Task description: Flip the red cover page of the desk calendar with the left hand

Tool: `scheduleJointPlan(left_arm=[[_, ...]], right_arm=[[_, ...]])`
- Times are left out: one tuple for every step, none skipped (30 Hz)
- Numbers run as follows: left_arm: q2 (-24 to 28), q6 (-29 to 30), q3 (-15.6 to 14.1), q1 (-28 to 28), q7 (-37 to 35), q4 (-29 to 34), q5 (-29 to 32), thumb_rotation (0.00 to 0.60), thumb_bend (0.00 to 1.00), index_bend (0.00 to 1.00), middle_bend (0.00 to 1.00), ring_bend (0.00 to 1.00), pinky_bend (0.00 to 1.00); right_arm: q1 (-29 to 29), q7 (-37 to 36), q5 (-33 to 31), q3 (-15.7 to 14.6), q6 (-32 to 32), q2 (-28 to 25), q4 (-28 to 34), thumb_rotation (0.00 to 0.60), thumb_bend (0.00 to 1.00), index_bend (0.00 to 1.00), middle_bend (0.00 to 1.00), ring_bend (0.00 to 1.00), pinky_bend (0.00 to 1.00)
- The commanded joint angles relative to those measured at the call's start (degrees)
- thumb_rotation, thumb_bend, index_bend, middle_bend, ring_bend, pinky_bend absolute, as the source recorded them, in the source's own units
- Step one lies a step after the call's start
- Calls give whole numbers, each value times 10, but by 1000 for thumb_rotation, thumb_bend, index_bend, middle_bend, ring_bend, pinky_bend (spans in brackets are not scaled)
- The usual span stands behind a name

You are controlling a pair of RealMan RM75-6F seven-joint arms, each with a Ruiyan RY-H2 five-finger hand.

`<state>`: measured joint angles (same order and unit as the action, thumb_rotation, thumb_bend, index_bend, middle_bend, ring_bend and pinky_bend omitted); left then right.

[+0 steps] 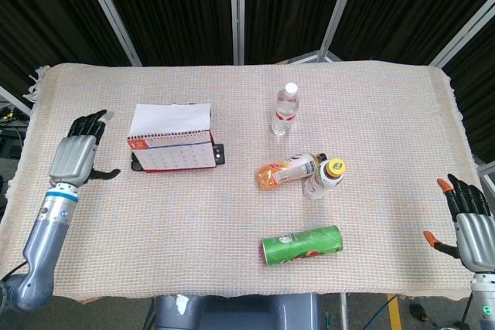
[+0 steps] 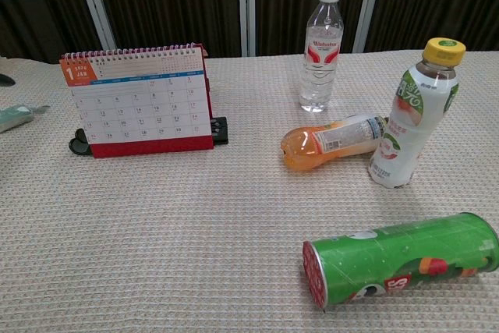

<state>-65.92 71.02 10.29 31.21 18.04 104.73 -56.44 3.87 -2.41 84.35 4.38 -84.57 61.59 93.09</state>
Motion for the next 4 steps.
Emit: scheduleJointPlan(left_arm=[[6,87,-62,-70,14,11,-76,600,89,0,0,0,0],[4,99,-69,-79,17,8,-86,600,88,0,0,0,0],[1,117,-80,-92,22,3,-101,600,88,0,0,0,0],[-2,132,-90,-105,25,-2,-116,600,87,0,0,0,0]], right_arm=[[2,11,-5,1,4,3,-2,600,117,25,0,0,0],[2,14,-6,1,5,4,-3,600,117,25,0,0,0],[3,19,-7,1,7,5,-3,600,117,24,0,0,0],[3,24,-8,0,9,6,-2,600,117,24,0,0,0]])
